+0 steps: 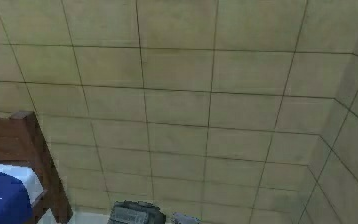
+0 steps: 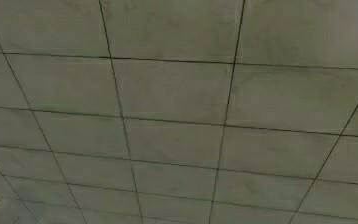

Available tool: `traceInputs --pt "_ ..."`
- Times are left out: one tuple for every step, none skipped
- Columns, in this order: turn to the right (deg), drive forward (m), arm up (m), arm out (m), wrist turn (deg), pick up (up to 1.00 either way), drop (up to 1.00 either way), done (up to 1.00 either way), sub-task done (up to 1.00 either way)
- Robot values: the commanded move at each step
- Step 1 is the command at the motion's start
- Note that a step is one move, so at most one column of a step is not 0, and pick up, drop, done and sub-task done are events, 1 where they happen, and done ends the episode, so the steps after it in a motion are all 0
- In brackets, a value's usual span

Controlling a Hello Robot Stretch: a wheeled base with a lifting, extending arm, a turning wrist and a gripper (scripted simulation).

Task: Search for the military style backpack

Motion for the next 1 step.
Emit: traceInputs --pt "0.0 0.00 0.00 0.00 0.0 0.00 0.00 1.00 0.00"
